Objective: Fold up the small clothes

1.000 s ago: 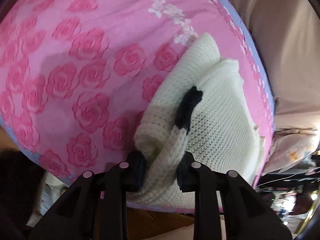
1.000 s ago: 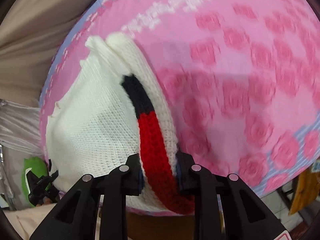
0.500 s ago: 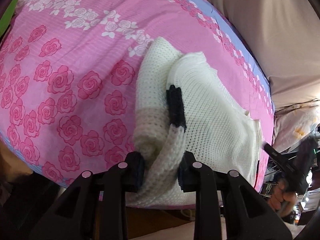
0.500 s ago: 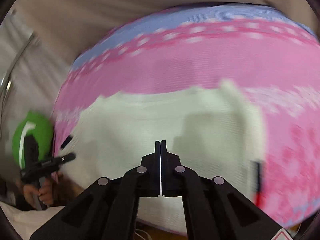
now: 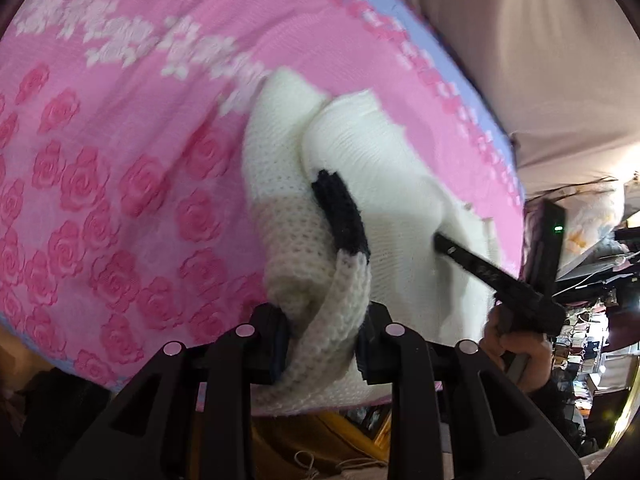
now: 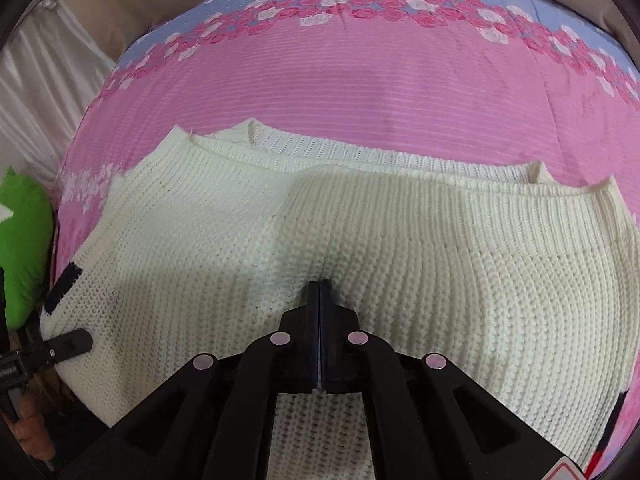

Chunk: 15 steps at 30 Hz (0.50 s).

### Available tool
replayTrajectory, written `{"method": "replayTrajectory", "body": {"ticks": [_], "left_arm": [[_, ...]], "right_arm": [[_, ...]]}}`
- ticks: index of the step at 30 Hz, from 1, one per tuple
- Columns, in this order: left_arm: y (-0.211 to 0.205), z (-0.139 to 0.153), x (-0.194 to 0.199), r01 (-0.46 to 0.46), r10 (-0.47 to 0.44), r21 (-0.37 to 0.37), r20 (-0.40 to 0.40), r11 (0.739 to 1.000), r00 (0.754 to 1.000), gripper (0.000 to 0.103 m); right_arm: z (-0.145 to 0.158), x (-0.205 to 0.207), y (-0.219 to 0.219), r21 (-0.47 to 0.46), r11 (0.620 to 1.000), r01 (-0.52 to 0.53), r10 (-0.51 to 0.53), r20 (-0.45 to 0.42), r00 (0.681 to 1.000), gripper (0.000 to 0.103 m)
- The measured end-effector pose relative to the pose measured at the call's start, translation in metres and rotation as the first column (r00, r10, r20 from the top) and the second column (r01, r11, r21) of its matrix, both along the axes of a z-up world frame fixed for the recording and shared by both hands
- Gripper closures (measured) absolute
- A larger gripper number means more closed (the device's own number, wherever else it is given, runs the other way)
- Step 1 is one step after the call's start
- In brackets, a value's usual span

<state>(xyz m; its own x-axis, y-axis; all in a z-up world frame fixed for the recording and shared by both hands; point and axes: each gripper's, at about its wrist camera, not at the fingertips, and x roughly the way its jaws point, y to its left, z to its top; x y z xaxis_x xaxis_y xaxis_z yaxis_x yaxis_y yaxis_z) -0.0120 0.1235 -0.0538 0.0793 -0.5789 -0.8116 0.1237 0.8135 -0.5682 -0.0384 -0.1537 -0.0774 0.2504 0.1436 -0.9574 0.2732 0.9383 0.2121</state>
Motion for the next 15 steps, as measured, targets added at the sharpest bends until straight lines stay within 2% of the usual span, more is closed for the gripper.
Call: {"method": "replayTrajectory", "body": {"ticks": [2,5,7,9,12,13,14,15], "left_arm": [[-0.004,0.007,-0.004,-0.044,0.046,-0.033,0.046,0.998,0.998,0.077],[-0.014,0.018,-0.015,-0.141,0.148,-0.086,0.087,0.986,0.985,0.078],[-0.027,0.024,-0.022,-0.151,0.161,-0.082,0.126,0.985,0.979,0.078],[-0.043,0.033,-0.028,-0.142,0.15,-0.064,0.158,0.988,0.976,0.078],[-0.077,0.061,-0.038,-0.089,0.103,-0.07,0.231,0.994,0.967,0.078],[-0.095,0.076,-0.045,-0.052,0.071,-0.079,0.266,0.995,0.961,0.078],[-0.115,0.089,-0.051,-0.012,0.036,-0.079,0.299,0.997,0.954,0.078],[-0.134,0.1,-0.058,0.029,-0.003,-0.075,0.327,0.997,0.945,0.078]], "right_arm": [[0.004,0.002,0.002,0.008,1.0,-0.004,0.005,-0.005,1.0,0.103],[0.003,0.003,0.008,-0.007,0.997,-0.083,0.083,0.031,0.996,0.103],[0.004,0.001,0.008,-0.004,0.994,-0.114,0.114,0.048,0.992,0.103],[0.003,-0.001,0.002,0.036,0.993,-0.109,0.106,0.069,0.992,0.103],[0.006,-0.007,-0.014,0.124,0.991,-0.056,0.048,0.069,0.996,0.103],[0.013,-0.011,-0.021,0.137,0.99,-0.037,0.027,0.074,0.997,0.101],[0.022,-0.016,-0.028,0.137,0.99,-0.025,0.012,0.09,0.996,0.094],[0.036,-0.023,-0.038,0.129,0.992,-0.011,-0.004,0.119,0.993,0.091]]}}
